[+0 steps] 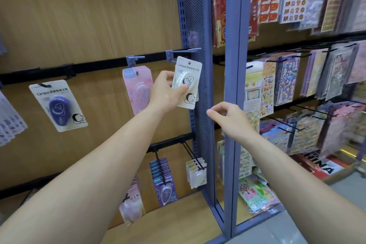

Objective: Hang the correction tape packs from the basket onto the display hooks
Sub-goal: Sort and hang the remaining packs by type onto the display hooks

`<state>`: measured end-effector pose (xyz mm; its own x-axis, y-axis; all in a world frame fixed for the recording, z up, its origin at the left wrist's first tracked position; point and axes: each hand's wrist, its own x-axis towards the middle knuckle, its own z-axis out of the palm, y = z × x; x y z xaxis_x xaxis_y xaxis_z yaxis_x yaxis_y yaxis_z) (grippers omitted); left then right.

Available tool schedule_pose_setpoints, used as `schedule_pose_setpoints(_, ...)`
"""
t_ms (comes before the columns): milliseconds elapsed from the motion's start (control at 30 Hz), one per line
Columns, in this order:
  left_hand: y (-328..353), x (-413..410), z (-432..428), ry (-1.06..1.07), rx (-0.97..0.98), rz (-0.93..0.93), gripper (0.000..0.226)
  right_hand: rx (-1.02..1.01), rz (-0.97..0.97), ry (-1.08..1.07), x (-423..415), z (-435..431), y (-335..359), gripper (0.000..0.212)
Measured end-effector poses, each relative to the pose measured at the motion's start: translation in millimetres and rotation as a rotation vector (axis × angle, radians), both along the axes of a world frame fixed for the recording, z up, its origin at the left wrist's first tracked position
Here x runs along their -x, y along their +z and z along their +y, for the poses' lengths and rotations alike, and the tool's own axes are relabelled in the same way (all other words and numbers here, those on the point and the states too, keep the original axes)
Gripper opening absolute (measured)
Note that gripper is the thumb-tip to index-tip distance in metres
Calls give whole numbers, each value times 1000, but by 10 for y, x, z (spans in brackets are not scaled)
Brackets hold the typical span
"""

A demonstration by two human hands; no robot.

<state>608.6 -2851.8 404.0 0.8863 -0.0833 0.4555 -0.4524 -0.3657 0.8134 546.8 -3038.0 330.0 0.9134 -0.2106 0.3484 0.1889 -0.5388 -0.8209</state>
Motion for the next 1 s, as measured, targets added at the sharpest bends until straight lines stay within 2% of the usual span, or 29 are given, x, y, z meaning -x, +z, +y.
schedule_pose_setpoints(167,33,-74,-21,56,-30,42,40,7,14,1,22,36,1,15)
schedule_pose_setpoints(333,-129,-125,36,91,-113,191,57,83,58,20,37,129,-72,17)
schedule_pose_setpoints(400,-313,-10,116,99,-177,190,62,167,88,19,67,184,-136,19)
schedule_pose_setpoints(533,-840,461,477,55,-328,117,50,409,211,46,179,367,-336,34)
schedule_pose_setpoints(667,-1488,912,1063,16,-609,189,45,575,323,103,312,692,-637,40)
schedule_pose_setpoints(733,-1812,1142,1376,19,-725,257,48,644,363,146,406,908,-848,42)
schedule_pose_setpoints(867,-2473,1575,2003,17,-833,438,52,788,436,248,603,1393,-1402,49)
schedule_pose_setpoints(1000,-3222,1986,2528,34,-875,627,56,795,540,357,828,1841,-2115,51)
